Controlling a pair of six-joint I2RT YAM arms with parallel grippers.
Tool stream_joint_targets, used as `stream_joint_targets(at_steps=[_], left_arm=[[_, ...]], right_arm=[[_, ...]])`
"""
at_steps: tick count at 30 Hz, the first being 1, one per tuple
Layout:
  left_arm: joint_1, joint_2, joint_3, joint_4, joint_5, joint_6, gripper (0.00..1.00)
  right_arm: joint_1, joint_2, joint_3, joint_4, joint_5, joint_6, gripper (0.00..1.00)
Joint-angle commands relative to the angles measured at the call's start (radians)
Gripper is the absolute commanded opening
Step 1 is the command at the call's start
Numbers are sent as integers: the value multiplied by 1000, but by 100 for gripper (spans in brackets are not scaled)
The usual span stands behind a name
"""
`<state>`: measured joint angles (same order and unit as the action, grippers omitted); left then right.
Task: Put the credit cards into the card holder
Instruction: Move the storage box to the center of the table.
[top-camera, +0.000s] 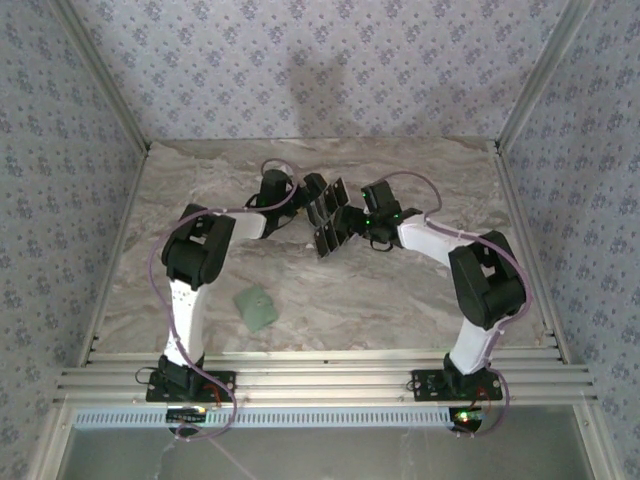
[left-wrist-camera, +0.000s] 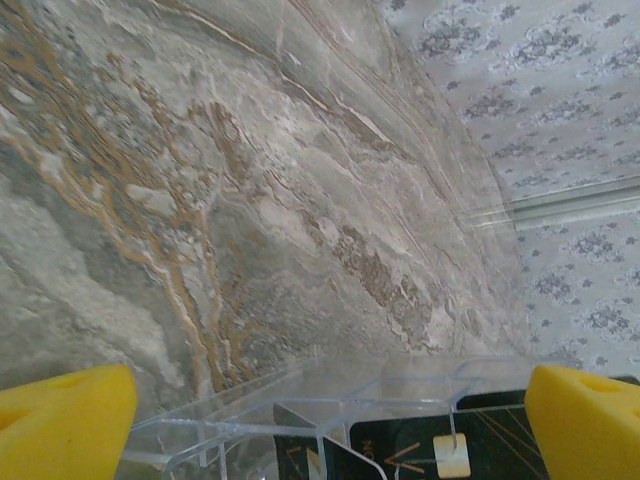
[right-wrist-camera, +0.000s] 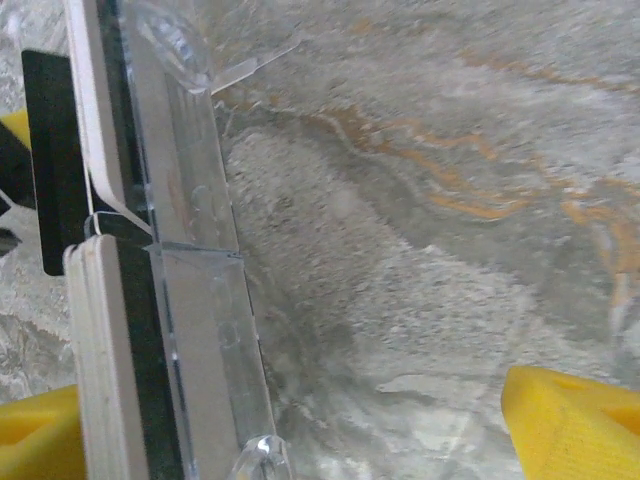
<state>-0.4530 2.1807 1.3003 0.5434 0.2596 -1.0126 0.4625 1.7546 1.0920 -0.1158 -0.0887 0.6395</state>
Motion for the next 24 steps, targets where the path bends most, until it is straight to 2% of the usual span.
stream_joint_targets(at_steps=[1,24], left_arm=[[-25,33,17,16,-3,-28,100],[-160,183,243,-32,-19,-61,100]], right_arm=[[-31,-47,-35,-23,40,-1,92],[-182,-228,-219,-52,48,-40,93]])
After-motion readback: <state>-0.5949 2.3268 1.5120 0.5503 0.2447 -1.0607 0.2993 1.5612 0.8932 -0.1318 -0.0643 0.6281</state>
